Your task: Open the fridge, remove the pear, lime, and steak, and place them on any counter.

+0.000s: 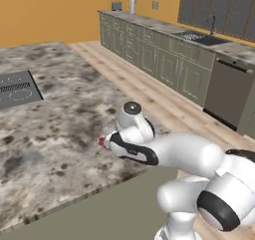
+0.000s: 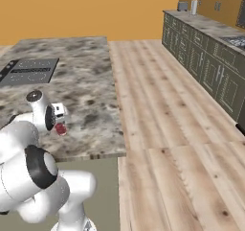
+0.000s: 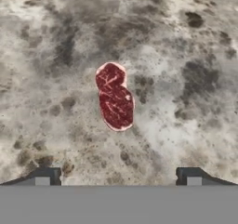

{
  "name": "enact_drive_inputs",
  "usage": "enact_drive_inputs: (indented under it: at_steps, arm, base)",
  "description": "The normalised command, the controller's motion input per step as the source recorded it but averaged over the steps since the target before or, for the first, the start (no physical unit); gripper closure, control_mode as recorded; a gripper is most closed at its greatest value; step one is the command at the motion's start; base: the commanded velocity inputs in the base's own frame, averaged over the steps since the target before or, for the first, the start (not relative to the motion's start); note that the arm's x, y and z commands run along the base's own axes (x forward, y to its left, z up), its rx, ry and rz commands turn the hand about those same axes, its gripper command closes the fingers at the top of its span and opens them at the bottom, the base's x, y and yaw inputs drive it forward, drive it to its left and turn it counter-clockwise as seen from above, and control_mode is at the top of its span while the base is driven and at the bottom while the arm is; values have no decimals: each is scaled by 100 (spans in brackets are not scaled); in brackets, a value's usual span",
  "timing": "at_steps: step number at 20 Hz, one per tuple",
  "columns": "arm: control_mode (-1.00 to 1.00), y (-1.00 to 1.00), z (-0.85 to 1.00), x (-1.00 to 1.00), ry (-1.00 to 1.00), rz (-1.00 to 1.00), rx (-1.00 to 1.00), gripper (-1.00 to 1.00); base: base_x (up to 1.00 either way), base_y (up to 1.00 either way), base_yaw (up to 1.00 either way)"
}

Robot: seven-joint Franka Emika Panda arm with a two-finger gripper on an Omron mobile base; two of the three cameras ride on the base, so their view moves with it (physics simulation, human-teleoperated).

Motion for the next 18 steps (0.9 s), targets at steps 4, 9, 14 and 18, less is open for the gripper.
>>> enact_drive_inputs:
  at_steps: [4,9,14,18]
  arm:
    - [-100,-16,100,-49,0,-1,8,-100]
    - [-100,-17,100,-49,2,-2,0,-100]
    - [-100,-44,98,-76,2,-7,0,-100]
    - [-100,-76,36,-100,-4,-8,0,-100]
  base:
    - [0,0,0]
    - [0,0,0]
    - [0,0,0]
    - [0,0,0]
